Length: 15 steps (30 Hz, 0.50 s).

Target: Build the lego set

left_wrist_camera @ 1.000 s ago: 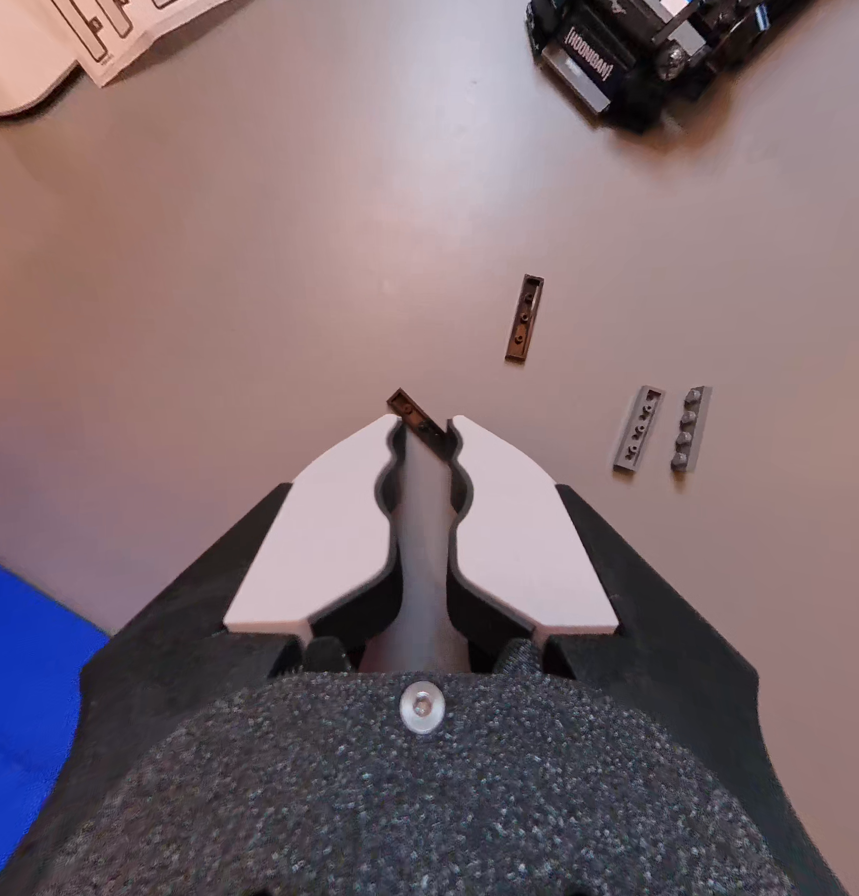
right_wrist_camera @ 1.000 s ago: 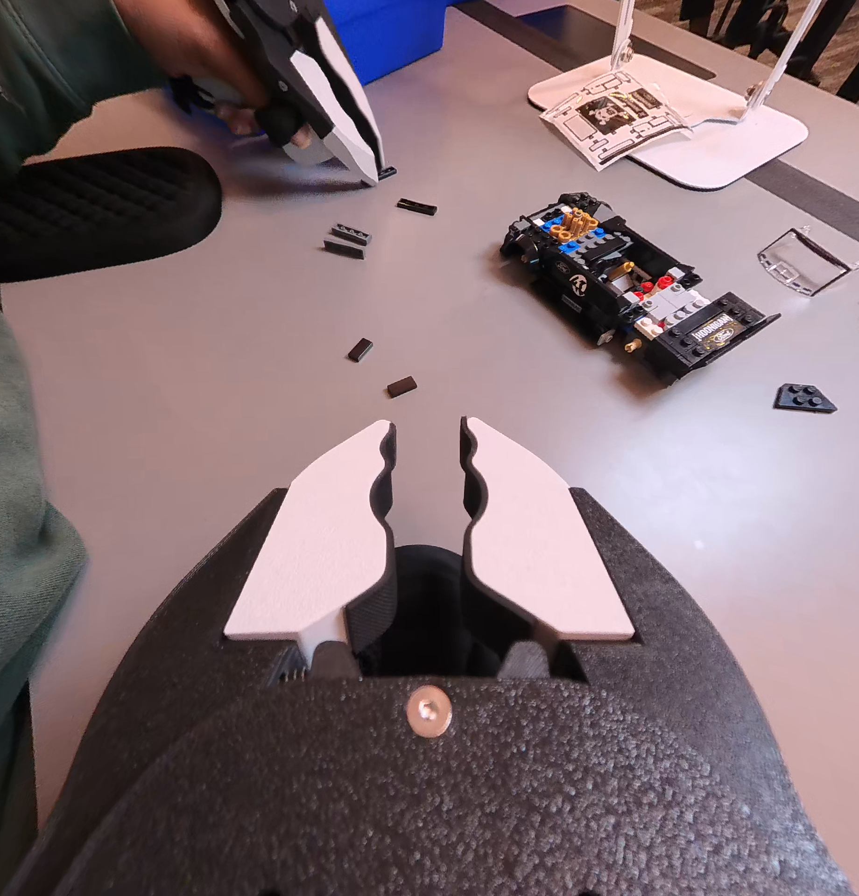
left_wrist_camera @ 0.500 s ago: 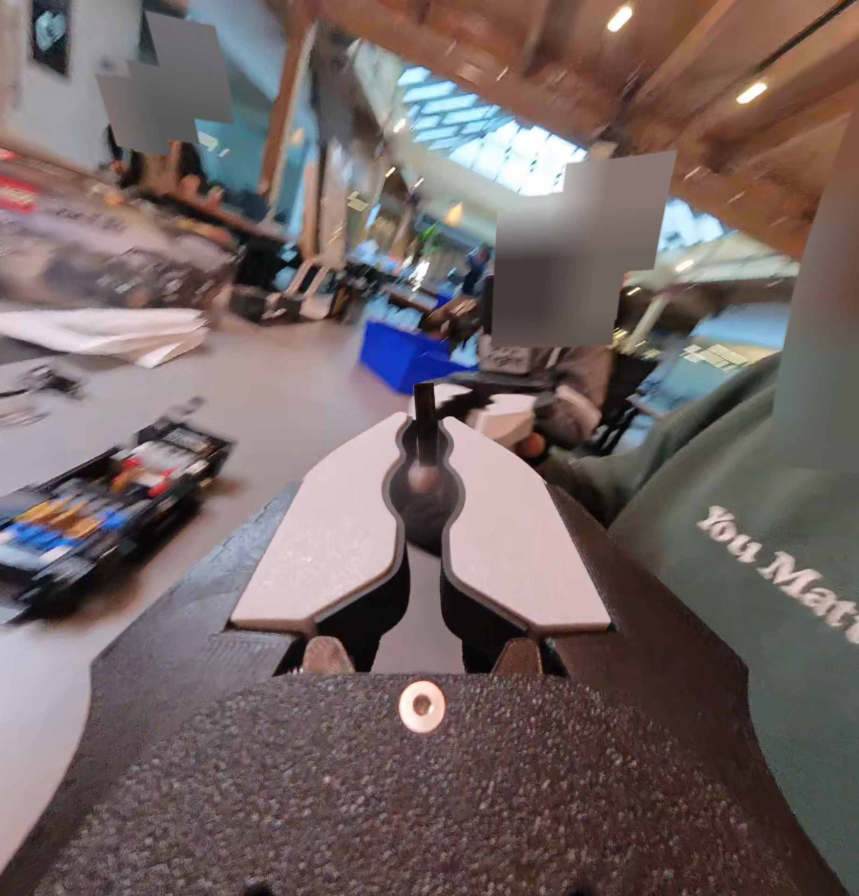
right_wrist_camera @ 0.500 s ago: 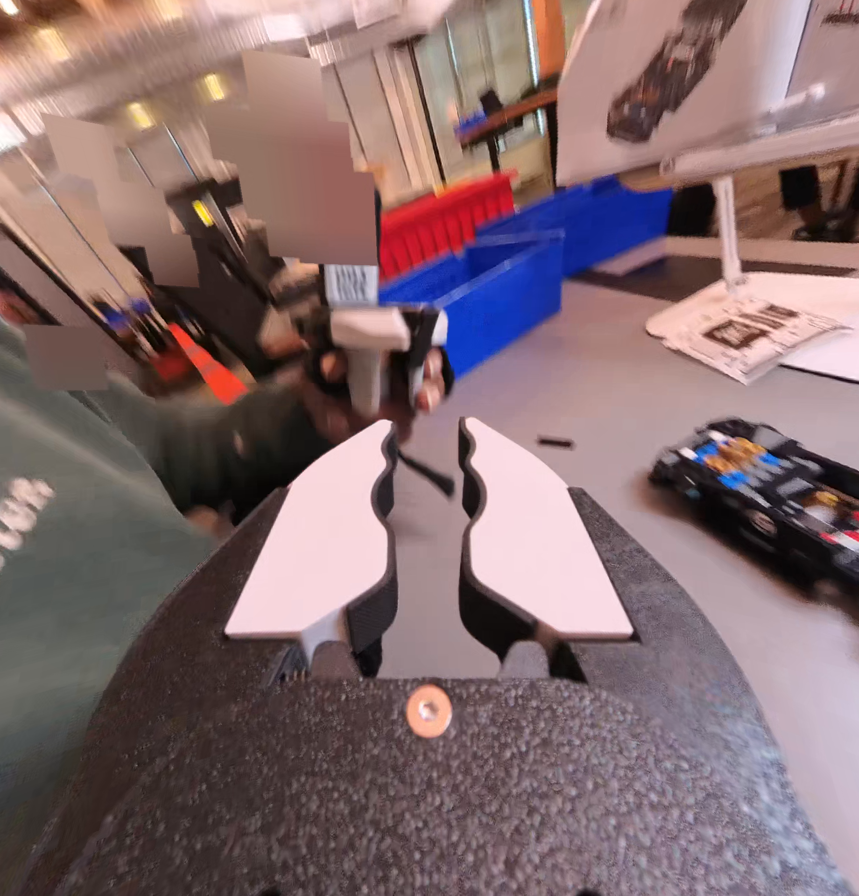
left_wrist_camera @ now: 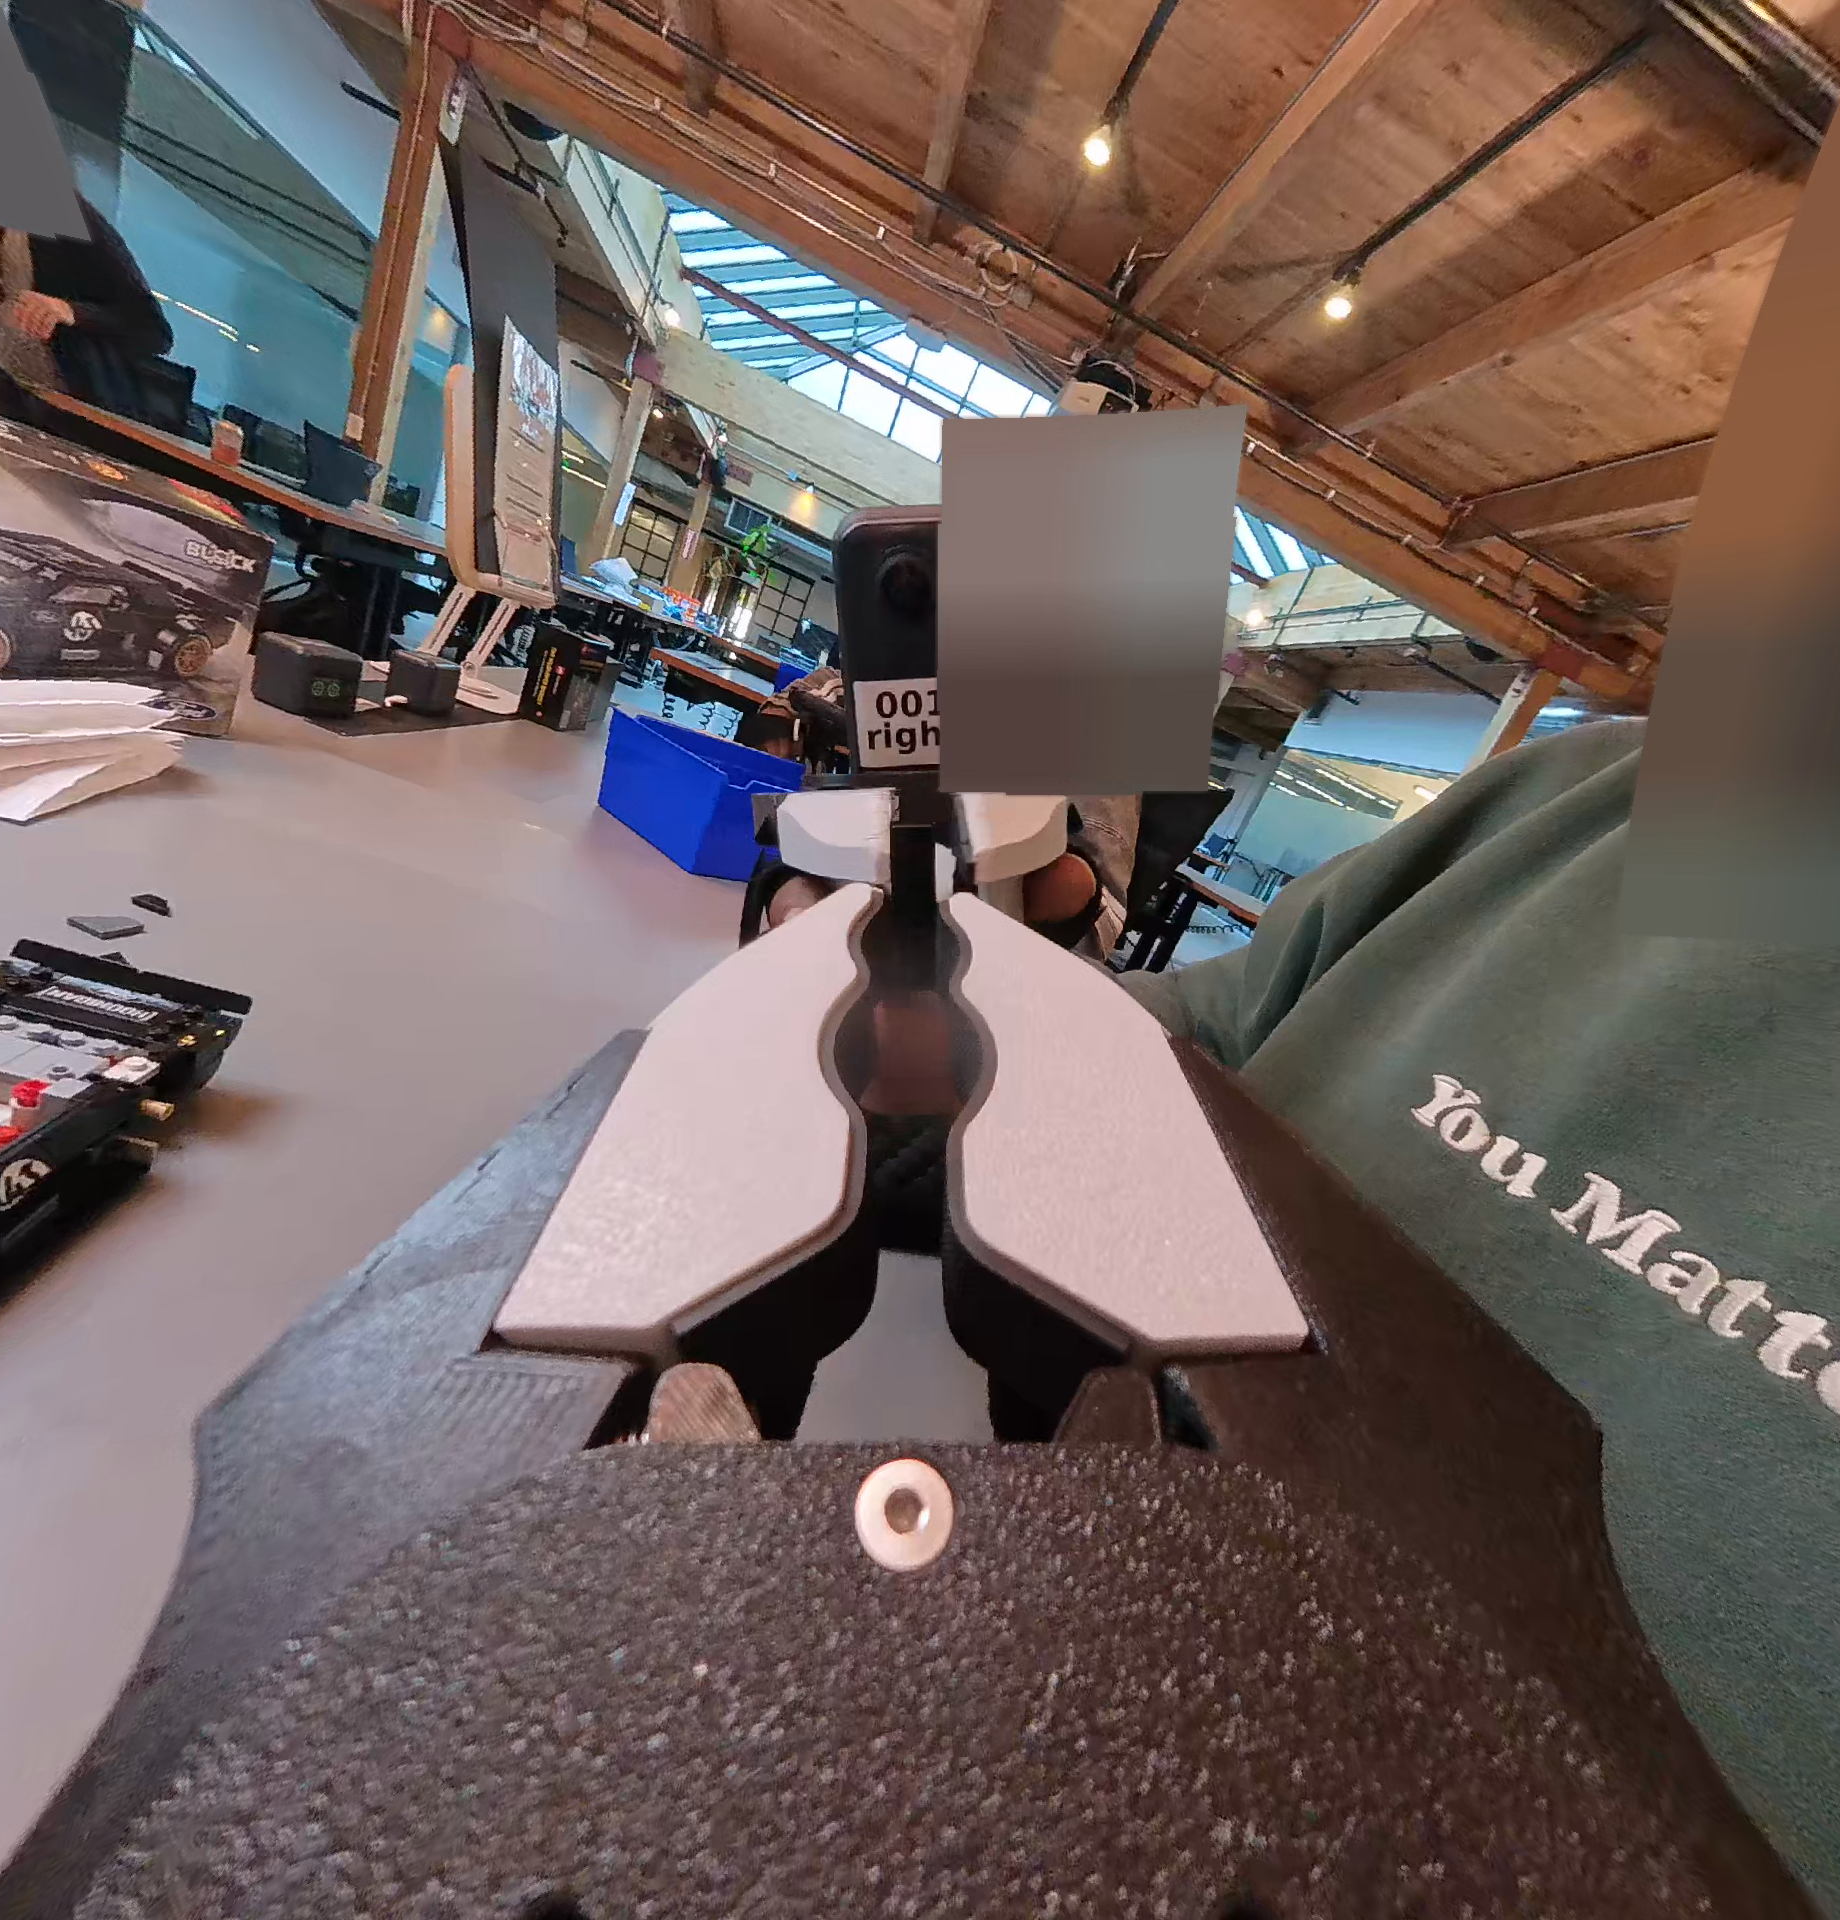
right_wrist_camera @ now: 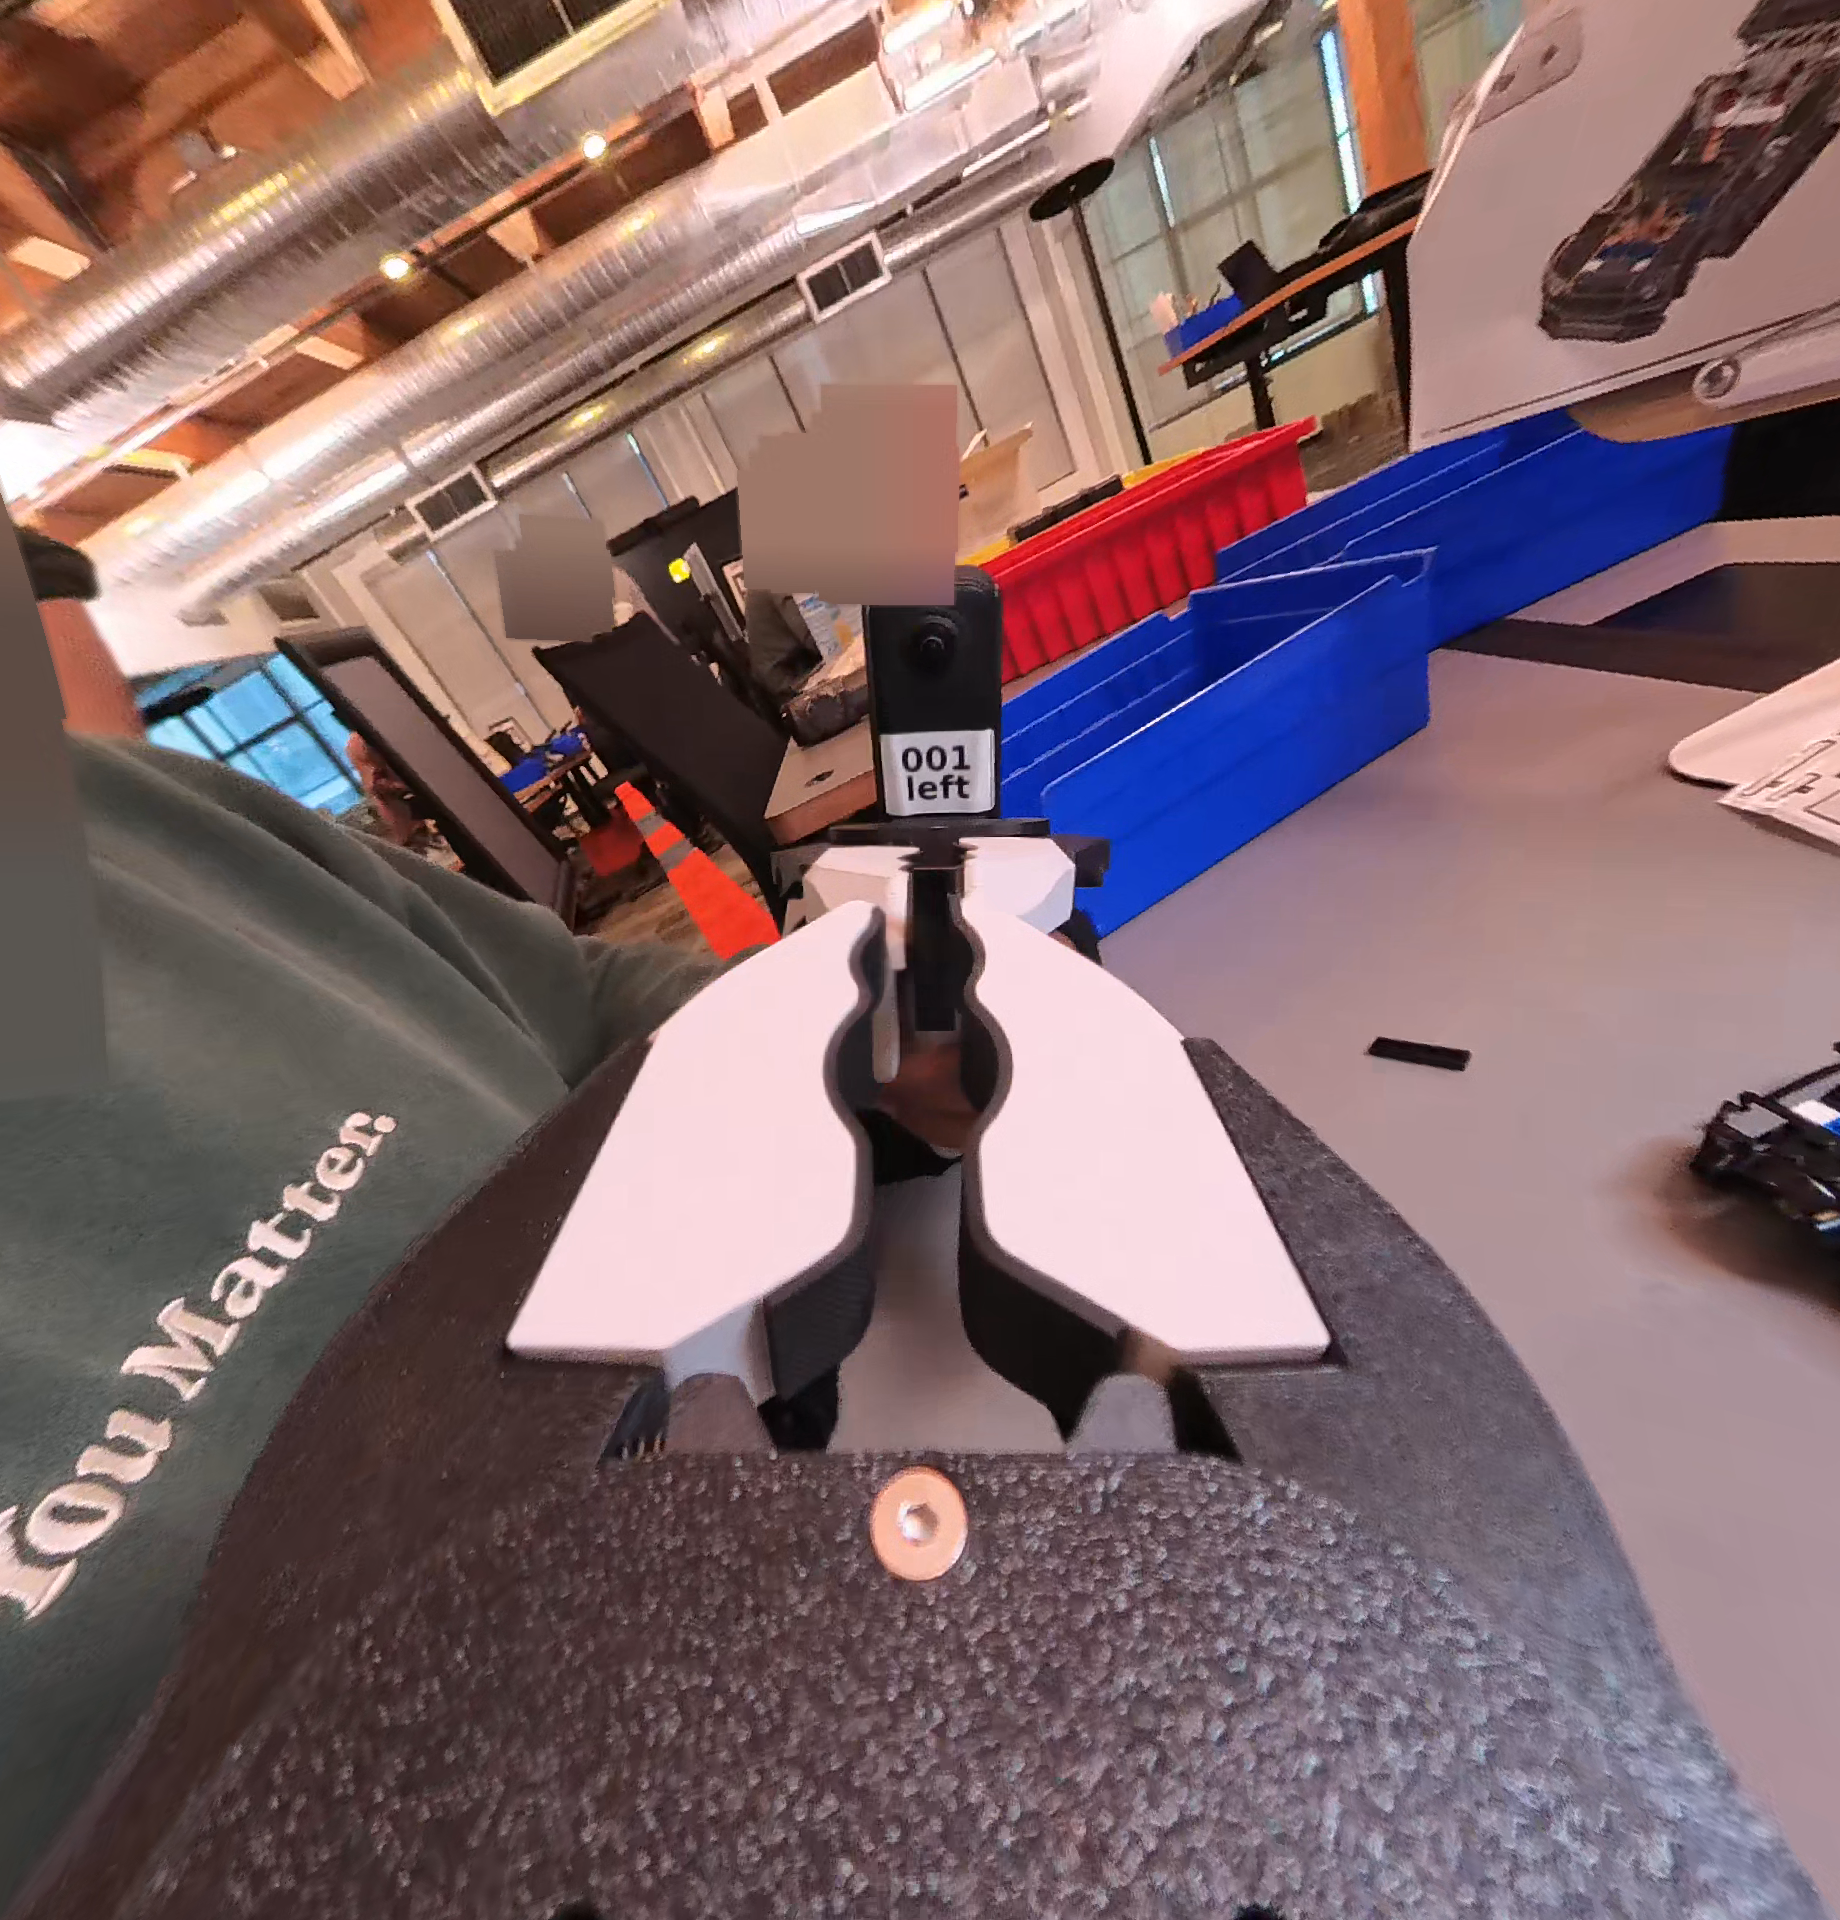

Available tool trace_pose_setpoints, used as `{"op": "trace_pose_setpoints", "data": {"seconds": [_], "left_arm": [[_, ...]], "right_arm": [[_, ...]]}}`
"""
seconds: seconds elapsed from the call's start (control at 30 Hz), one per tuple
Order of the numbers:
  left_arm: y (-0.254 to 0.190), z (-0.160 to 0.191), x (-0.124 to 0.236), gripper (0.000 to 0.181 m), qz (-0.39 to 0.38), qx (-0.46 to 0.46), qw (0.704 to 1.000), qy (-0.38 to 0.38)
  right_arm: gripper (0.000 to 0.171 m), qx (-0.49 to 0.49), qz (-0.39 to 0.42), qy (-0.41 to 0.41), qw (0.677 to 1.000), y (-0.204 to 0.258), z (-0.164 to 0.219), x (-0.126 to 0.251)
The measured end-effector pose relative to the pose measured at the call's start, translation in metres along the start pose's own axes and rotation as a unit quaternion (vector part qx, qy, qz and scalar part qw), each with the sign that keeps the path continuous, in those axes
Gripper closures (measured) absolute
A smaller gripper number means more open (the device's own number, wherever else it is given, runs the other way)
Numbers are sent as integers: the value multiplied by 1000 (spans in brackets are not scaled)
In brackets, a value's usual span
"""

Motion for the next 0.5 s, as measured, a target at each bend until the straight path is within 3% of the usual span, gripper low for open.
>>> {"op": "trace_pose_setpoints", "data": {"seconds": [0.37,0.43,0.5], "left_arm": [[0,-1,7,173,-15,-19,1000,10],[2,-3,10,172,-32,-48,998,13],[10,-9,19,153,-83,-91,992,29]], "right_arm": [[163,38,11,43,998,-5,-5,-9],[164,60,33,80,994,-9,-8,-5],[163,80,84,185,976,-22,-9,10]]}}
Point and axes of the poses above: each gripper's, where its closed fingertips meet, x back along the fingers, z out of its underside, y = z × x across the jaws, the point moved 6 cm from there along x, back along the fingers, and after that the axes turned 2 degrees about -z, right-handed, at the moved point
